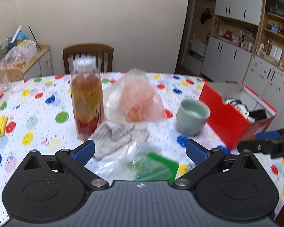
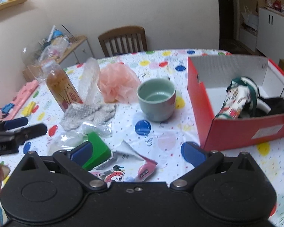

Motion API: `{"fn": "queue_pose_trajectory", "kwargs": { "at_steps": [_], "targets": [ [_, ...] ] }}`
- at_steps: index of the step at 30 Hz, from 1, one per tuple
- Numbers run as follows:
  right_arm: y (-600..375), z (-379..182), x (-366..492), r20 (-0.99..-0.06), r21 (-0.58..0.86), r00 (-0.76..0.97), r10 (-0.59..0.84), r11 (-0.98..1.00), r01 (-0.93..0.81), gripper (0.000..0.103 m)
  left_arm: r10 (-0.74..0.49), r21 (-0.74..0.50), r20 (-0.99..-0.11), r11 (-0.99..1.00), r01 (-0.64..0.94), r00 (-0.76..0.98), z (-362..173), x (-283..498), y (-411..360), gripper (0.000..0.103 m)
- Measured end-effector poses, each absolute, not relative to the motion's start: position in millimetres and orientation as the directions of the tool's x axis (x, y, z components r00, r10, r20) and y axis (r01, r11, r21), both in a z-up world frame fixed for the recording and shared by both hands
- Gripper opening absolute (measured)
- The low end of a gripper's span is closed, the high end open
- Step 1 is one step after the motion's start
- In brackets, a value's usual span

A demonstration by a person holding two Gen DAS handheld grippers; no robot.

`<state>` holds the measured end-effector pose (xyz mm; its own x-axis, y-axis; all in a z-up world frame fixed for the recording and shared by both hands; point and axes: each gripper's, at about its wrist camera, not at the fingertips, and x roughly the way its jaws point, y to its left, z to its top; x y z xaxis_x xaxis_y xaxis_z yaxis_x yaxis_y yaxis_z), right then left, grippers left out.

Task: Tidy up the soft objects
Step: 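Grasp the plastic bag with the left tool while the right tool grasps the panda pouch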

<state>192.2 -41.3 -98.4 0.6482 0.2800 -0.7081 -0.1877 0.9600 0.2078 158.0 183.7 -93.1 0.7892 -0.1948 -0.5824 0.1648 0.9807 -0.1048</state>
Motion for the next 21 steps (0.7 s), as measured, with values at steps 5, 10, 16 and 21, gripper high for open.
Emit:
{"fn": "queue_pose_trajectory", "kwargs": {
  "at_steps": [5,10,16,21],
  "targets": [
    [-21.9,-116.8,198.7,-0.745,0.183,0.619,0.248,0.969,-0.168,0.102,-0.217,-0.103,-0.627,0.975,0.196,0.748,-119.0,158.5,191.2,0.103],
    [-8.1,-131.1,210.0,-0.776,0.182,0.592,0.218,0.976,-0.121,0.102,-0.213,-0.092,-0.655,0.975,0.203,0.725,-140.3,162.5,202.1,0.103],
    [6.4,-143.1,225.5,-0.798,0.174,0.575,0.183,0.982,-0.071,0.103,-0.223,-0.102,-0.680,0.972,0.212,0.698,-156.2,171.6,210.1,0.103],
    [7.9,-160.6,237.8,-0.836,0.152,0.532,0.135,0.988,-0.012,0.103,-0.250,-0.117,-0.671,0.965,0.233,0.698,-153.2,181.0,209.2,0.103]
  ]
}}
